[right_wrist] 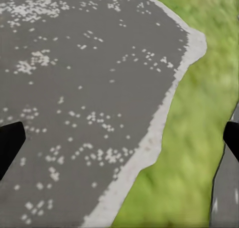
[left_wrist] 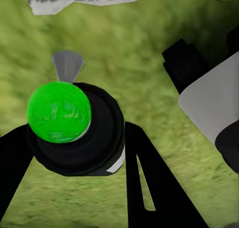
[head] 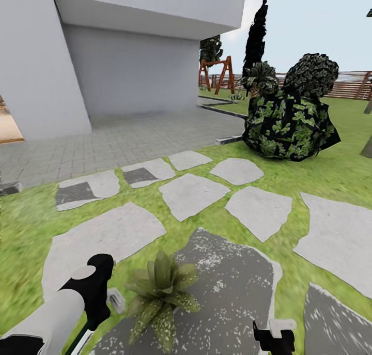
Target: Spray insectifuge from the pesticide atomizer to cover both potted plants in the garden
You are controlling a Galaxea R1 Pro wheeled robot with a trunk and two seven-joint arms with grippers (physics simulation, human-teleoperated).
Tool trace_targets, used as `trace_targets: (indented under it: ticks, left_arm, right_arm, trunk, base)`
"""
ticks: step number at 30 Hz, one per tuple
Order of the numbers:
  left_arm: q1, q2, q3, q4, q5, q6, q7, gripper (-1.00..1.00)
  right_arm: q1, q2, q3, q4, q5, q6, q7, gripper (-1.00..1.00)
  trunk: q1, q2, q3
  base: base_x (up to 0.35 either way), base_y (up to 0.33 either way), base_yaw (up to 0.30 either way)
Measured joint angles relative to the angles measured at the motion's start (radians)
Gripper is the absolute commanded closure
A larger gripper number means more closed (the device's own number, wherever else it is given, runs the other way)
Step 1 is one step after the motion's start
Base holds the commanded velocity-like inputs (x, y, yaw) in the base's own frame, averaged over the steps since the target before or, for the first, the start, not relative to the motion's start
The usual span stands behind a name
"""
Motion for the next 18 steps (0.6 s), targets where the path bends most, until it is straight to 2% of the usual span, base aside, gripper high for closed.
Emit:
trace_targets:
  ticks: [3, 10, 18]
  left_arm:
    - [0.0, -0.001, 0.0, 0.0, 0.001, 0.0, 0.0, 1.0]
    - [0.0, -0.001, -0.003, 0.0, 0.001, -0.001, 0.001, 1.0]
    - [-0.001, -0.002, -0.003, -0.003, 0.0, -0.001, 0.002, 1.0]
  right_arm:
    - [0.0, 0.0, 0.0, 0.0, 0.001, 0.0, -0.001, -1.0]
    - [0.0, 0.0, 0.0, 0.0, 0.0, 0.0, 0.0, -1.0]
    - [0.0, 0.0, 0.0, 0.0, 0.001, 0.0, 0.0, -1.0]
  trunk:
    - [0.0, 0.0, 0.0]
    - [0.0, 0.0, 0.0]
    - [0.0, 0.0, 0.004]
  base:
    - [0.0, 0.197, -0.003]
    - [0.0, 0.02, -0.015]
    - [0.0, 0.0, -0.224]
